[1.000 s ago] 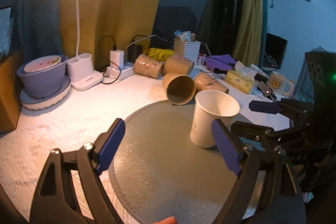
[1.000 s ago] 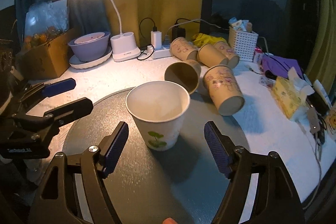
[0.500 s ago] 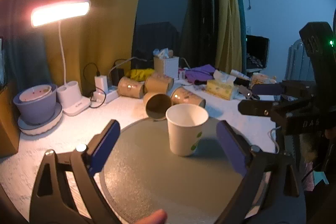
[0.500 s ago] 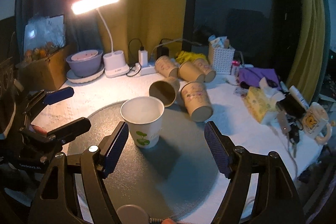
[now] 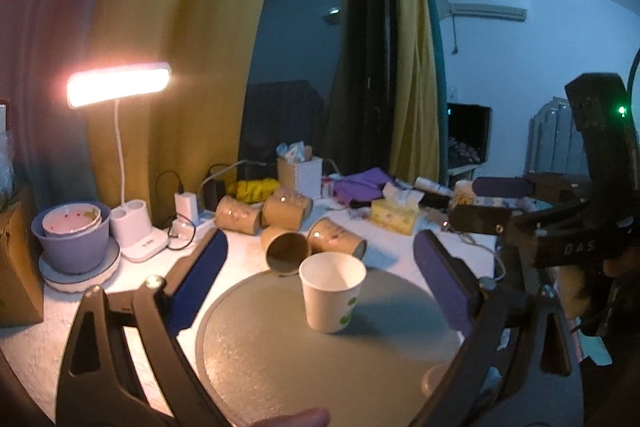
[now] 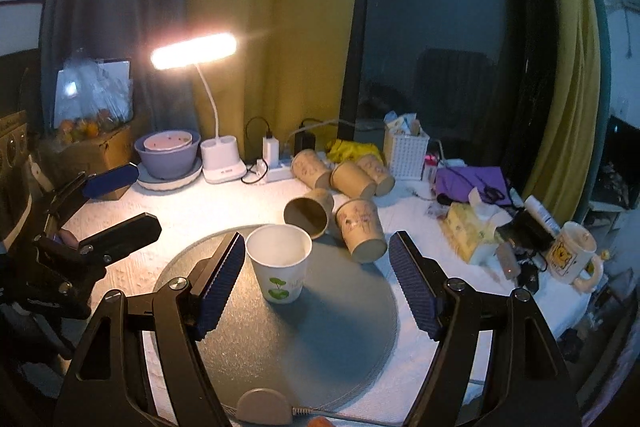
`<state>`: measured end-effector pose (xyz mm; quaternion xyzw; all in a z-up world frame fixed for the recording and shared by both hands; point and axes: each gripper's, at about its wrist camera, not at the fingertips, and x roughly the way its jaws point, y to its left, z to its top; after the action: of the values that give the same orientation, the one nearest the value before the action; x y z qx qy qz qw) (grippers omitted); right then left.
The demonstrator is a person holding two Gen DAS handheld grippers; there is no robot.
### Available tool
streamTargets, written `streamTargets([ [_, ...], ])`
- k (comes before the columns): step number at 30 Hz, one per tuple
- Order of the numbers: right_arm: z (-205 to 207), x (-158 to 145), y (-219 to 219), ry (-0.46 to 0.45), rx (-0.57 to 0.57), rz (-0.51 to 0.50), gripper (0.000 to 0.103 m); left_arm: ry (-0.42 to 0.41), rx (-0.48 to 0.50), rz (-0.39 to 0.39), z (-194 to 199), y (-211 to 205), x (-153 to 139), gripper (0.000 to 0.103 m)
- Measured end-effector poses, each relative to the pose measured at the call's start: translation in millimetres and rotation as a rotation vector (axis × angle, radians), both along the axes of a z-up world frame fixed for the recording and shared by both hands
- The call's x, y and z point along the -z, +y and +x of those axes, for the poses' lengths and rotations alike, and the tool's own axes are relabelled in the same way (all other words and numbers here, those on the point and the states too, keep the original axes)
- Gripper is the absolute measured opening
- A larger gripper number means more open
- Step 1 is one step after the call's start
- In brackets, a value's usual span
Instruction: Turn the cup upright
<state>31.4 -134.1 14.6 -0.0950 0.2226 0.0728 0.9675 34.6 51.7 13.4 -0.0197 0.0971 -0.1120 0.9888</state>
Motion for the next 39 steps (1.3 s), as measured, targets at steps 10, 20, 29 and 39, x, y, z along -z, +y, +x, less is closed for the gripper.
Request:
streamTargets([
  [10, -1, -3, -1, -0.011, 0.004, 0.013, 0.078, -0.046, -0.043, 0.008, -7, 5, -4, 0.095],
  [20, 3, 2, -4, 0.002, 0.011, 0.021, 0.078, -0.030, -0.060, 0.009, -2, 7, 1, 0.095],
  [29, 4, 4, -4, 0.007, 0.012, 0.022, 0.078, -0.019, -0.057, 0.011, 1, 8, 4, 0.095],
  [39, 5, 8, -3, 0.013, 0.011, 0.021, 0.078, -0.016, -0.056, 0.011, 2, 8, 5, 0.095],
])
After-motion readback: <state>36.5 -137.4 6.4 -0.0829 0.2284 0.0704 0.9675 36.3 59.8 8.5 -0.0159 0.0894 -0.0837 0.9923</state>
